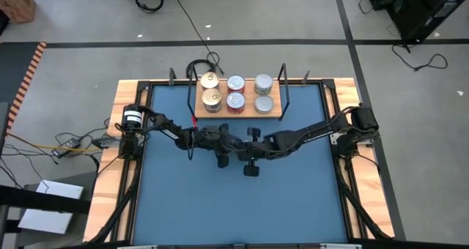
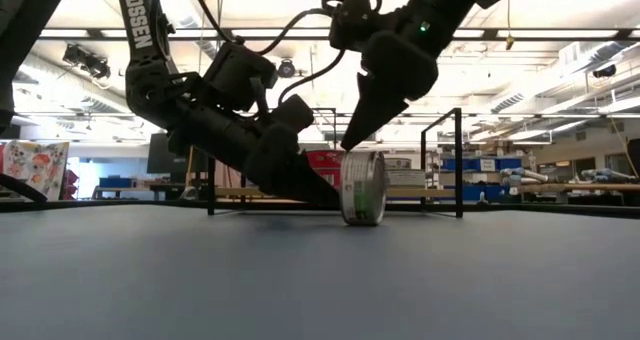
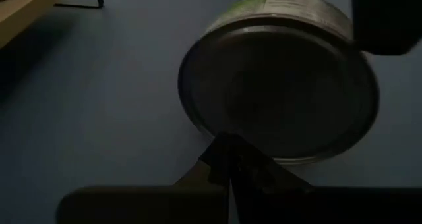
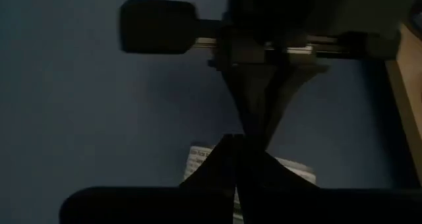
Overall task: Stack canned seafood by type on shelf
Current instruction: Stack the green tuna can on top of the other green tuna can on the shelf
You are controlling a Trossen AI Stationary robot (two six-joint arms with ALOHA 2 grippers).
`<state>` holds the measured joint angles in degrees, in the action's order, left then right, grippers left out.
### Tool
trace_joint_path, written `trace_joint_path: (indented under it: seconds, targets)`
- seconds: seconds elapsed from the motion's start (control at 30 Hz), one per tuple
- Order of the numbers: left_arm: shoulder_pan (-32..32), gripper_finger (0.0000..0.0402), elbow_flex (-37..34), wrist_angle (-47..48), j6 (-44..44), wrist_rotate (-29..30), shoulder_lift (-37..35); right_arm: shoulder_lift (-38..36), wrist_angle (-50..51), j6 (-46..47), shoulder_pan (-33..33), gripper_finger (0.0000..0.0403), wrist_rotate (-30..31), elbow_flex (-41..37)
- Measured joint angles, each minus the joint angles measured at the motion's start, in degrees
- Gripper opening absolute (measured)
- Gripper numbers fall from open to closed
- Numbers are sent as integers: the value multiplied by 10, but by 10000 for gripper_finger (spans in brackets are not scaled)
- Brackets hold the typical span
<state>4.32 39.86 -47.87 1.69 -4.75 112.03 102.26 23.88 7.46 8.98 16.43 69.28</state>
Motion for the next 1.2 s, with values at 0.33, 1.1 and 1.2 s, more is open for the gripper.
trace_joint_path:
  seconds: [0.33,1.1,1.2]
  targets:
    - [0,9,0,1,-6,4,0,-3,79,-123,12,136,3,54]
    - [2,10,-116,-131,-11,-20,-28,-1,140,-505,-19,267,-40,75]
    - [2,10,-116,-131,-11,-26,-28,6,144,-517,-23,265,-43,75]
